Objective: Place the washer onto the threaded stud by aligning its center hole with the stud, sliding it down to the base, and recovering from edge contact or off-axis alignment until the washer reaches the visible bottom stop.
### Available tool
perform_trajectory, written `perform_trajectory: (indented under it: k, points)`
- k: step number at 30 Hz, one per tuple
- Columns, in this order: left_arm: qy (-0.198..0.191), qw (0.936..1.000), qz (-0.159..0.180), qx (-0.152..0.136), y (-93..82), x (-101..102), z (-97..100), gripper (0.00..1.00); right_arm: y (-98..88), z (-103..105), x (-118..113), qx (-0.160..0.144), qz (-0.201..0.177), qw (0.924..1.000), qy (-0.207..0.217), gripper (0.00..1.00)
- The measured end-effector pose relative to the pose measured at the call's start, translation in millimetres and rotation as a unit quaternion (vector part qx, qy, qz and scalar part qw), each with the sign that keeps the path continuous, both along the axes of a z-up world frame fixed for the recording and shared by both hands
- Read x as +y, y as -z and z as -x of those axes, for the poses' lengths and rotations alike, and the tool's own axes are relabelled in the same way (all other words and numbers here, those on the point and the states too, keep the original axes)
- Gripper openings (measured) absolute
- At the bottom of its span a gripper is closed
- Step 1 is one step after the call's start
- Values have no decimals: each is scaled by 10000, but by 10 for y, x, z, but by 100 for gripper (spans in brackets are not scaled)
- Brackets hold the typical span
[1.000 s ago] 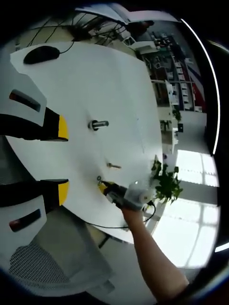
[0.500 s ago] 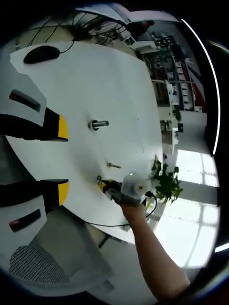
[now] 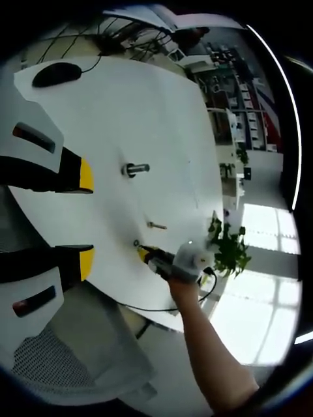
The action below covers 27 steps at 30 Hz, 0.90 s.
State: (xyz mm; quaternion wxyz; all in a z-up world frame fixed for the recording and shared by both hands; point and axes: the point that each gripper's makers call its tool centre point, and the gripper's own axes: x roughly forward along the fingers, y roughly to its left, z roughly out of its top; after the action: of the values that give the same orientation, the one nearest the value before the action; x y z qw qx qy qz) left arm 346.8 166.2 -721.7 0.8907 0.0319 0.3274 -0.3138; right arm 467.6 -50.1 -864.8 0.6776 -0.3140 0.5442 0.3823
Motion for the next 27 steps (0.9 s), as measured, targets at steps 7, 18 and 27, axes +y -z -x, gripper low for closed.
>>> perform_trajectory:
  k: [7,18,27]
  points:
    - [-16,10000,41,-10,-9,0,-7,29,-95,-89,-4,-104,-101,9998,125,14]
    - [-4,10000,36,-28,-15,-3,-15,29,-362,-303,86,-503,-444,9972,324,14]
    - [14,10000,22,-24,-10,-6,-11,29,-525,-443,178,-789,-578,9949,234,14]
